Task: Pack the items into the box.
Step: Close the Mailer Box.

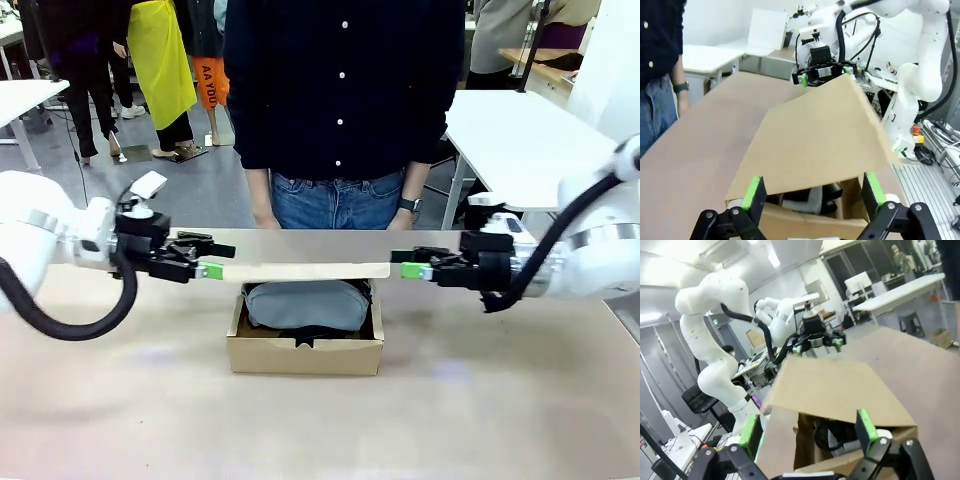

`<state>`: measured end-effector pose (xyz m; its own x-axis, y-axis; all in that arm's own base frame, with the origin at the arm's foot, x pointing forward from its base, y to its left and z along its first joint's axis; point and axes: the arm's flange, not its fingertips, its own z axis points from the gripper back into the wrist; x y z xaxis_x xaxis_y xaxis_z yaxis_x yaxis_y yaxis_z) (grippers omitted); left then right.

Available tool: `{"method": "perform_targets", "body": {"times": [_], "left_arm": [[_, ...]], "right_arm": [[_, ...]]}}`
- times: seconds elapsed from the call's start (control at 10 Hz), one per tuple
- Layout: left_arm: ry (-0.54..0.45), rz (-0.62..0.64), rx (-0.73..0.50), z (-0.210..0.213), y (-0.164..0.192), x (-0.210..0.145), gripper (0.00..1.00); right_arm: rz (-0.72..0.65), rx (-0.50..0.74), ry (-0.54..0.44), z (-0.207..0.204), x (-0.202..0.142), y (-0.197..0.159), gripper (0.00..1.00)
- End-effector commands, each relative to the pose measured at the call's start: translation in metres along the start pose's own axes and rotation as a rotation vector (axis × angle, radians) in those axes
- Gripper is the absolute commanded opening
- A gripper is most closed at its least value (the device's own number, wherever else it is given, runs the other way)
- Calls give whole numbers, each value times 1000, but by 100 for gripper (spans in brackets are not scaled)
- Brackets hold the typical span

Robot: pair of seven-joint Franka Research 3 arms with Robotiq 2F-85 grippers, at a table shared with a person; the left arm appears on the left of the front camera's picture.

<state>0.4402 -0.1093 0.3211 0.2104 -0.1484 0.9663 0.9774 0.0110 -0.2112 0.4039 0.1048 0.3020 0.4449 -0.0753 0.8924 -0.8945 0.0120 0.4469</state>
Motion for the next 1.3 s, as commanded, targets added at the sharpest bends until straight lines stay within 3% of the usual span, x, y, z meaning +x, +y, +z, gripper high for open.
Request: {"method": "perform_targets", "body": {"times": [0.0,0.1,0.2,0.4,0.5,0.8,1.2], "left_arm": [[-74,-76,-14,38,-34,-11,100],[-133,-95,16,58,-44,-16,100],[-254,-101,74,77,-52,-18,100],[-459,-141,111,82,-57,-15,100],[-464,-137,138,73,-49,-5,100],[-371,-112,44,29,-9,29,100],[-109,-41,49,-73,39,53,100]], "right_arm": [[46,-28,-74,36,-3,22,100],[44,-52,-110,49,-3,27,100],[35,-79,-165,52,-1,30,100],[27,-147,-229,37,7,27,100],[40,-205,-231,19,15,22,100],[89,-204,-190,-25,36,-1,100],[52,-182,67,-101,31,-32,100]]}}
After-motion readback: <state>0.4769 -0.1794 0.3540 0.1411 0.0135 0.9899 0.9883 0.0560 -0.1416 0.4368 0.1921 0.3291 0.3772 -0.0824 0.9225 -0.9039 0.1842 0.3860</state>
